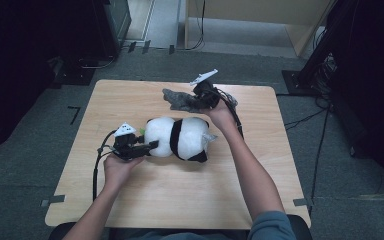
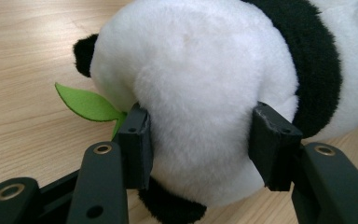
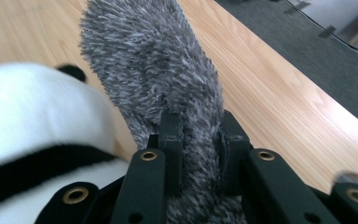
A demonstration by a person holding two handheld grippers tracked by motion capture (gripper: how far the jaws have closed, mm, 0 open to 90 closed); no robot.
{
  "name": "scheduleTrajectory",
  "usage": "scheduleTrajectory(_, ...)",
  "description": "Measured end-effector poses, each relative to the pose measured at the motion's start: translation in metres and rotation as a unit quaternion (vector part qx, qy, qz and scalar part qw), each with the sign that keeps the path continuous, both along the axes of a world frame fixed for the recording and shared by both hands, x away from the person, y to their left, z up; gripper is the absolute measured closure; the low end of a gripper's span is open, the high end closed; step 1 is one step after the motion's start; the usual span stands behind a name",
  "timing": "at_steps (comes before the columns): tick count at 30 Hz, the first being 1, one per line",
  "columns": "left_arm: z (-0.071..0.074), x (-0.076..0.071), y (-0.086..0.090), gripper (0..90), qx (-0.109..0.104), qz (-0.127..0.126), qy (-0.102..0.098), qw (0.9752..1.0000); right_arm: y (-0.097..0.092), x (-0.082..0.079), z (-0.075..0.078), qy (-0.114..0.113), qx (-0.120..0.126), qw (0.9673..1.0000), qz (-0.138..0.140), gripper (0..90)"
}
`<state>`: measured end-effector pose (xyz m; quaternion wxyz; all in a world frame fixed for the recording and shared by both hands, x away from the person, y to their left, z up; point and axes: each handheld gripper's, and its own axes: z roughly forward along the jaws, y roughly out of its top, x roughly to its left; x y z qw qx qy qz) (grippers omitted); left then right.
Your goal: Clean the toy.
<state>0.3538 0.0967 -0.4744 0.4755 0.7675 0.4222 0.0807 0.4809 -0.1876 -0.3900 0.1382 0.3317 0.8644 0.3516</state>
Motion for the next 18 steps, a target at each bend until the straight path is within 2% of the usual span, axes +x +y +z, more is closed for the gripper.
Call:
scheduleTrajectory(2, 0.000, 0.000, 0.000, 46.9, 0.000, 0.000, 0.000, 1.0000, 0.011, 0.001, 0.001, 0.008, 0.005, 0.9999, 0.006, 76.3)
scheduleTrajectory(9, 0.000, 0.000, 0.000, 46.9, 0.000, 0.000, 0.000, 1.0000, 0.045, -0.001, 0.005, 0.003, 0.009, 0.9991, 0.042, 76.2)
scheduleTrajectory(18, 0.001, 0.000, 0.000, 46.9, 0.002, 0.000, 0.001, 1.0000, 0.069, -0.004, -0.005, 0.022, 0.000, 0.9967, 0.078, 76.2)
